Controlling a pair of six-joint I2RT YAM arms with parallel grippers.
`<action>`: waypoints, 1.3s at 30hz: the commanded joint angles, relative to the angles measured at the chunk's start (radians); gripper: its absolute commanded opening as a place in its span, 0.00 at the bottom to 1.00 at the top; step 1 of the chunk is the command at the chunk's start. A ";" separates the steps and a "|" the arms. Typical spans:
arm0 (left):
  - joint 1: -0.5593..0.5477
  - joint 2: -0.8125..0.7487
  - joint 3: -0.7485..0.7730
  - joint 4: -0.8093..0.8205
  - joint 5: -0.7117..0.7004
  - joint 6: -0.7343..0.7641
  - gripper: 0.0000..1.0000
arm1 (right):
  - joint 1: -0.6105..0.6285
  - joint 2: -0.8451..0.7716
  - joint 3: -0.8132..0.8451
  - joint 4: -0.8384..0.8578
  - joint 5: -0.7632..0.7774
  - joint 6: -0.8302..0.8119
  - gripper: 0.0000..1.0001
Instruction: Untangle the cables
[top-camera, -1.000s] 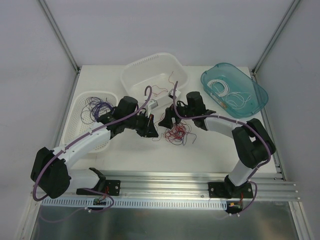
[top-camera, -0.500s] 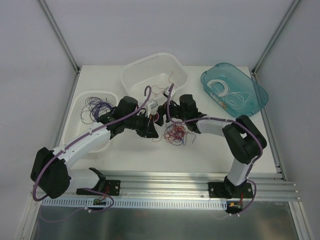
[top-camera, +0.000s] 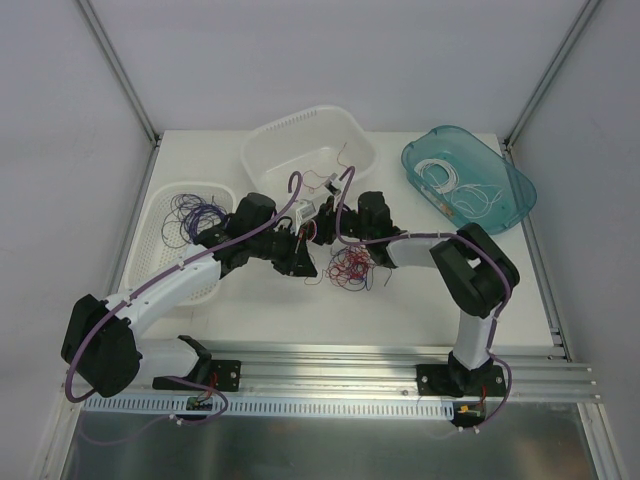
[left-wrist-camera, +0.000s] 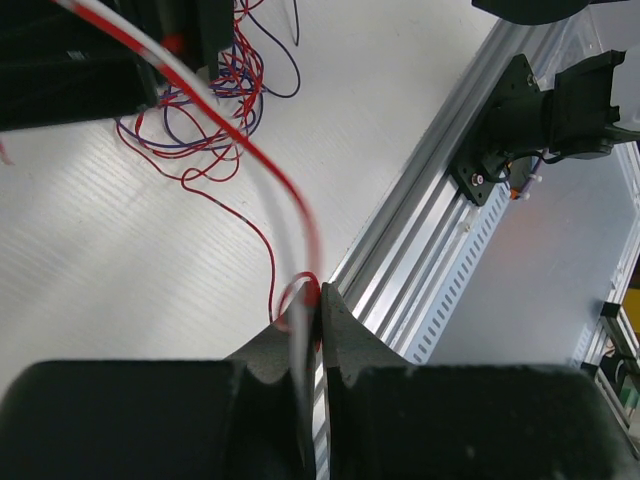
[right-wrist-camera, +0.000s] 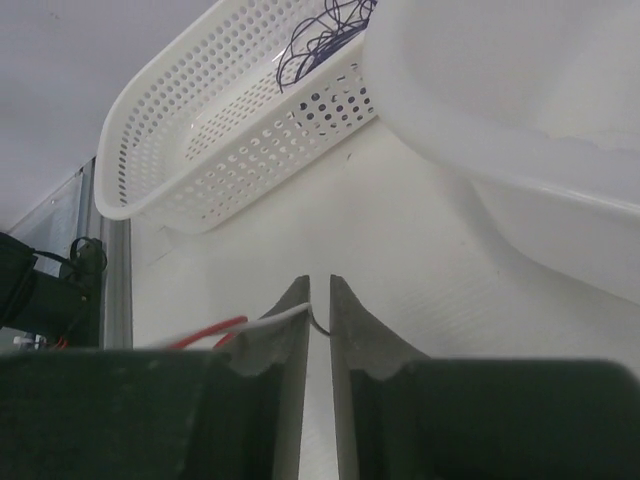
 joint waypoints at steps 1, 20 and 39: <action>-0.013 0.002 0.026 0.005 -0.003 -0.006 0.02 | 0.002 -0.009 0.002 0.102 -0.042 0.019 0.12; -0.014 -0.124 -0.064 0.017 -0.401 0.002 0.58 | -0.020 -0.318 0.054 -0.535 0.271 -0.231 0.01; -0.071 -0.190 -0.297 0.552 -0.392 -0.184 0.90 | 0.034 -0.433 0.319 -1.210 0.826 0.177 0.01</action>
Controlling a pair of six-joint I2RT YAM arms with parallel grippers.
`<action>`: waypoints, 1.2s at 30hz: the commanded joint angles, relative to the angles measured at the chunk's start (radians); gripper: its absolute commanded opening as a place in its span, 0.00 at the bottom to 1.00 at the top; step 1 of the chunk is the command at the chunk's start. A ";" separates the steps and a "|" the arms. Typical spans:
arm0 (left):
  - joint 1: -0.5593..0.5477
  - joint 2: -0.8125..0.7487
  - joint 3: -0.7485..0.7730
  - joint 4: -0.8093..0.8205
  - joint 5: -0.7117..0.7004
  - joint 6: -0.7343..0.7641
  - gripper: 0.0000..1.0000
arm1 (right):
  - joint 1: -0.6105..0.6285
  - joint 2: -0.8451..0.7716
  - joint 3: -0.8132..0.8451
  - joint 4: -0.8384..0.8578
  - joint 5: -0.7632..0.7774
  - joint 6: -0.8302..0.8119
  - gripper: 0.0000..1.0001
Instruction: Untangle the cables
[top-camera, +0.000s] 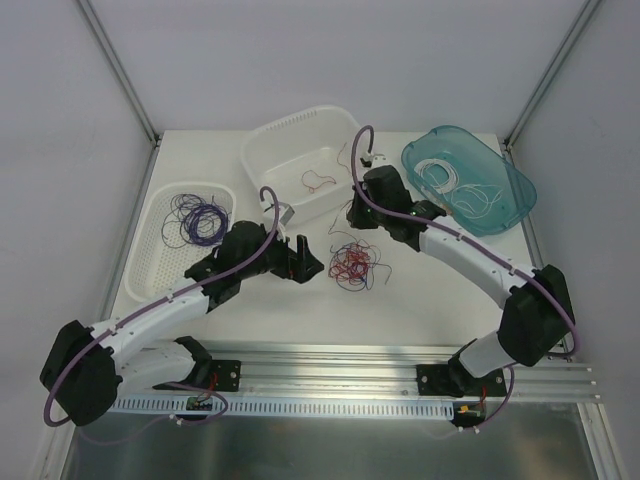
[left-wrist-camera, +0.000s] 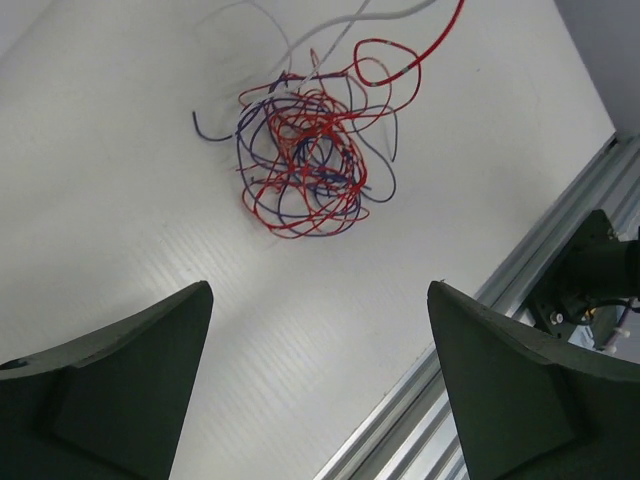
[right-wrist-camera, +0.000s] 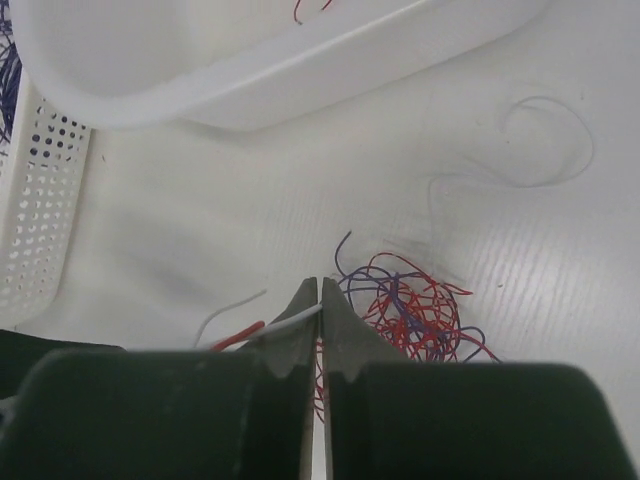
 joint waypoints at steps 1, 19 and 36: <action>-0.034 0.017 -0.029 0.283 -0.015 -0.069 0.89 | 0.016 -0.064 0.109 -0.156 0.146 0.132 0.01; -0.063 0.198 0.162 0.391 0.012 0.259 0.71 | 0.036 -0.104 0.136 -0.227 0.179 0.160 0.01; -0.063 0.266 0.262 0.290 0.132 0.392 0.04 | 0.036 -0.109 0.133 -0.222 0.177 0.127 0.01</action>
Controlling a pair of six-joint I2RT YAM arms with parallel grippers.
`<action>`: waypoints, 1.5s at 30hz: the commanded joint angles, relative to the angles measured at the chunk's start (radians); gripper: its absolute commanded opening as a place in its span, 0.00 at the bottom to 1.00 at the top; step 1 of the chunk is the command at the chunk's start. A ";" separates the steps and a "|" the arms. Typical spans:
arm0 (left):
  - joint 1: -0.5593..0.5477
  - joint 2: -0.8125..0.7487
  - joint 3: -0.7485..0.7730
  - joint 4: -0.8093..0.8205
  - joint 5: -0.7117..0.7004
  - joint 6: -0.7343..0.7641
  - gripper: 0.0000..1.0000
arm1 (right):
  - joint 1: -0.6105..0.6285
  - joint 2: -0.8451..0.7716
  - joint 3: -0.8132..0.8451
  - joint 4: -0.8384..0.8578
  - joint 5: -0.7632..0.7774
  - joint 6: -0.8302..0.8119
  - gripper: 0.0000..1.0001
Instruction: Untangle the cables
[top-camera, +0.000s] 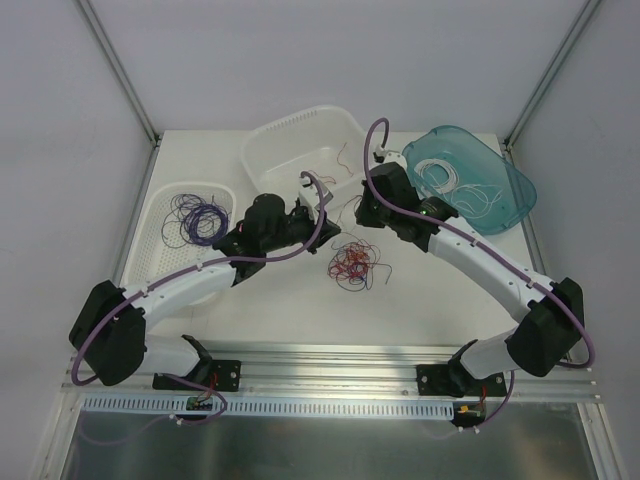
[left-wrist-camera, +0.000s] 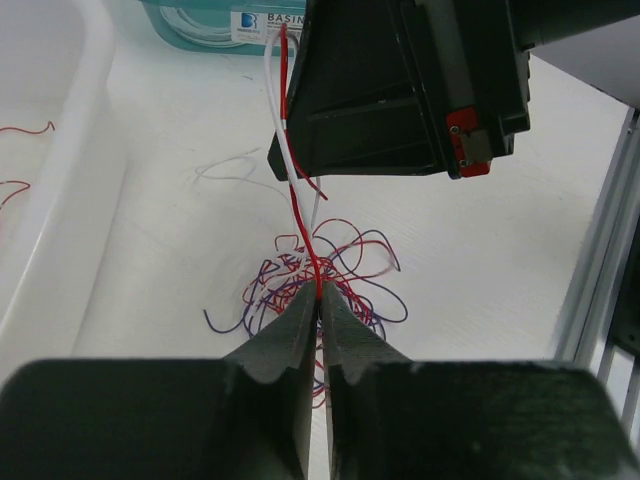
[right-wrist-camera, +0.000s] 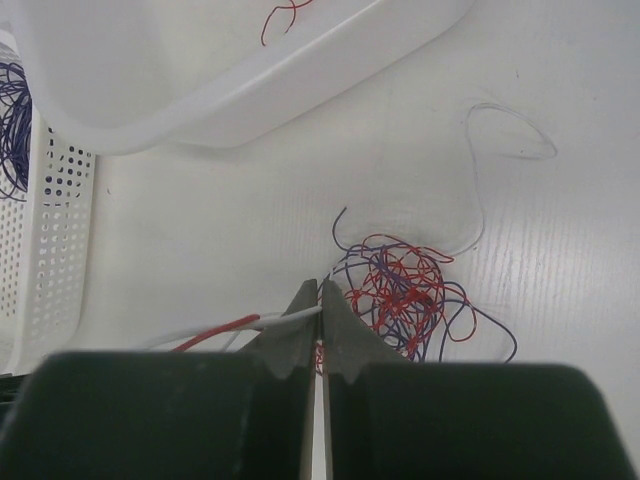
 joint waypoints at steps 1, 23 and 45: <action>-0.005 -0.002 0.045 0.004 0.042 0.037 0.00 | 0.002 -0.040 0.030 -0.009 0.017 -0.023 0.01; 0.133 -0.106 -0.169 -0.313 -0.170 -0.253 0.00 | -0.277 -0.204 0.240 -0.051 0.188 -0.342 0.01; 0.134 0.167 -0.140 -0.444 -0.044 -0.351 0.04 | -0.551 0.022 0.852 0.196 0.012 -0.488 0.01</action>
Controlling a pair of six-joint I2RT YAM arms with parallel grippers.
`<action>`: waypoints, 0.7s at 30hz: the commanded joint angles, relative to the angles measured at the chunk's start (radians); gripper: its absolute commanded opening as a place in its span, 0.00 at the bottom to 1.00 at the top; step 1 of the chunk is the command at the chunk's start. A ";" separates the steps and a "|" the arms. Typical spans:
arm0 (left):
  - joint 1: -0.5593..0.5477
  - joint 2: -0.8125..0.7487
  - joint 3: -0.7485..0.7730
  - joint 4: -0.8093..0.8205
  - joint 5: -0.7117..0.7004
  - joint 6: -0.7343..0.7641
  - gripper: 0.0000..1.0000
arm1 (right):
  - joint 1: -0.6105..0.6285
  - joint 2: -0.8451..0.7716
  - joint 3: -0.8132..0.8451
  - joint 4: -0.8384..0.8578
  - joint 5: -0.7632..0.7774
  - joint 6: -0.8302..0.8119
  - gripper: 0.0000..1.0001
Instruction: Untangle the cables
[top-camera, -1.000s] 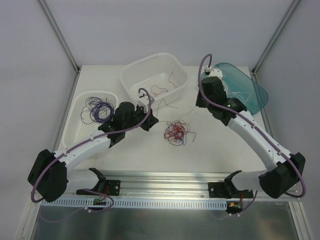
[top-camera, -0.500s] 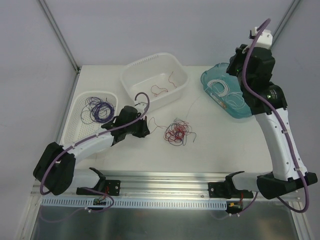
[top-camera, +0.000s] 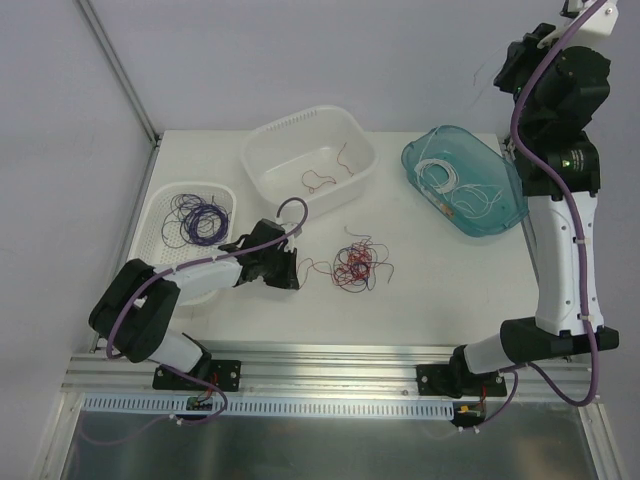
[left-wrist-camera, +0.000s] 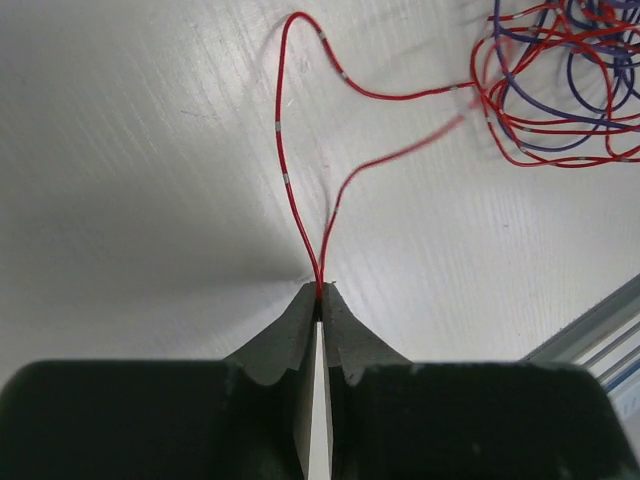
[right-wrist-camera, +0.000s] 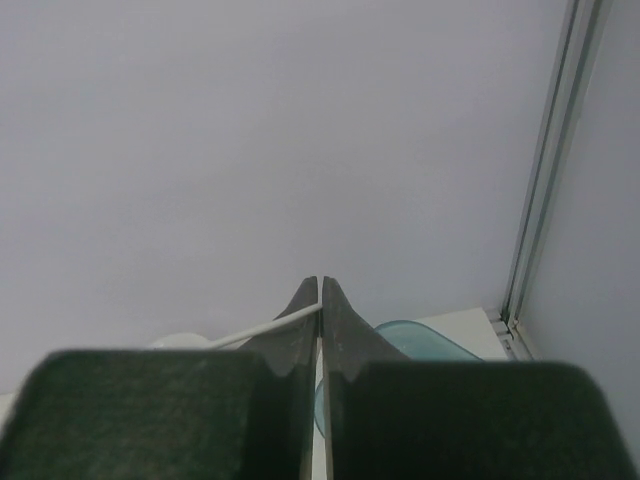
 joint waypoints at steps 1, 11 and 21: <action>0.008 0.041 0.027 -0.040 0.018 -0.034 0.04 | -0.039 0.020 0.084 0.141 -0.052 -0.014 0.01; 0.008 0.083 0.082 -0.093 0.001 -0.042 0.11 | -0.151 0.069 0.113 0.285 -0.107 0.019 0.01; 0.008 0.020 0.131 -0.093 0.013 -0.008 0.56 | -0.255 0.127 -0.055 0.339 -0.103 0.016 0.01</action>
